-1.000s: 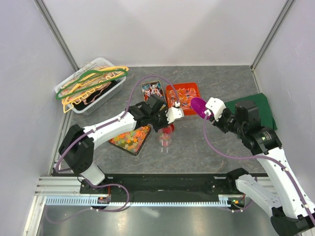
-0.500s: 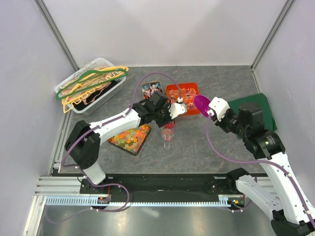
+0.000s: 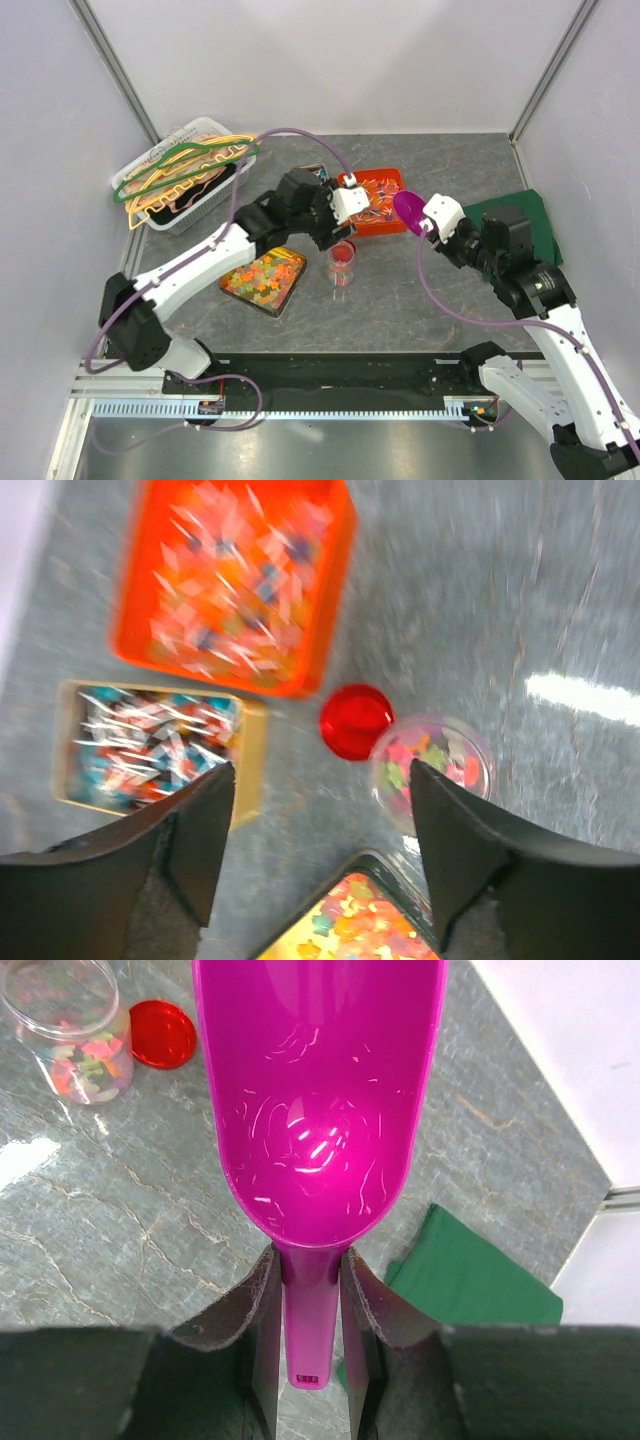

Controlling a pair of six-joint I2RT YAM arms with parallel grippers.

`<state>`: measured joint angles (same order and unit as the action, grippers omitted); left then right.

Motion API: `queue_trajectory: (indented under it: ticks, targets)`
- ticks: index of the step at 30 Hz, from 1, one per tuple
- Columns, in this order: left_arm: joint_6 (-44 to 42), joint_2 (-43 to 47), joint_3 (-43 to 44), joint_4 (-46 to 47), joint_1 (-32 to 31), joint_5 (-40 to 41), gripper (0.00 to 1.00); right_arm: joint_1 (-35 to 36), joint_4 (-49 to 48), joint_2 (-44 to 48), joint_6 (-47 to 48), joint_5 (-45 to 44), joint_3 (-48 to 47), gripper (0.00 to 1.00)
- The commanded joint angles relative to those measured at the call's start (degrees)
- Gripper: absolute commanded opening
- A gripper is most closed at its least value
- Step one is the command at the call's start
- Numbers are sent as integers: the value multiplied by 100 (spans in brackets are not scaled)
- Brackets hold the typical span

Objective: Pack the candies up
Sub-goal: Move the packing bottle to the center of the board.

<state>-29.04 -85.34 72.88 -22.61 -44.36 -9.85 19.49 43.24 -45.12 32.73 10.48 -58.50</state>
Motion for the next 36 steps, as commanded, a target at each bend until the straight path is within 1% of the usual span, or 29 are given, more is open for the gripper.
queue_trajectory:
  ticks: [1, 2, 3, 5, 7, 12, 15, 16, 17, 21, 25, 32, 36]
  targets:
    - [537, 694, 384, 134, 330, -552, 81, -24, -369, -321, -39, -186, -126, 0]
    - [635, 799, 411, 125, 436, -945, 82, -24, -439, -356, -47, -239, -135, 0]
    - [741, 817, 420, 125, 637, -1140, 84, -24, -448, -400, -47, -222, -135, 0]
    - [1048, 817, 499, 117, 814, -1623, 85, -24, -614, -480, -47, -230, -100, 0]
    - [1337, 704, 648, 55, 1025, -1853, 85, -15, -694, -567, -30, -204, -83, 0]
    - [1857, 264, 990, -120, 1166, -2310, 85, 125, -756, -770, 225, -283, -30, 0]
    - [2138, -70, 1333, -226, 1193, -2680, 85, 555, -861, -945, 426, -879, 31, 0]
    - [2243, -236, 1395, -244, 1193, -2767, 85, 835, -957, -1041, 471, -1273, 49, 0]
    - [2262, -298, 1465, -279, 1201, -2890, 85, 959, -993, -1086, 506, -1442, 67, 0]
    - [2437, -501, 1650, -270, 1254, -3321, 85, 1268, -1134, -1279, 471, -1724, -39, 0]
    - [2578, -606, 1668, -253, 1272, -3848, 85, 1470, -1397, -1464, 585, -2076, 93, 0]
    - [2658, -817, 1721, -218, 1272, -3876, 85, 2015, -1538, -1640, 506, -2454, 76, 0]
    - [2666, -923, 1703, -209, 1254, -3814, 81, 2173, -1477, -1710, 506, -2577, -179, 0]
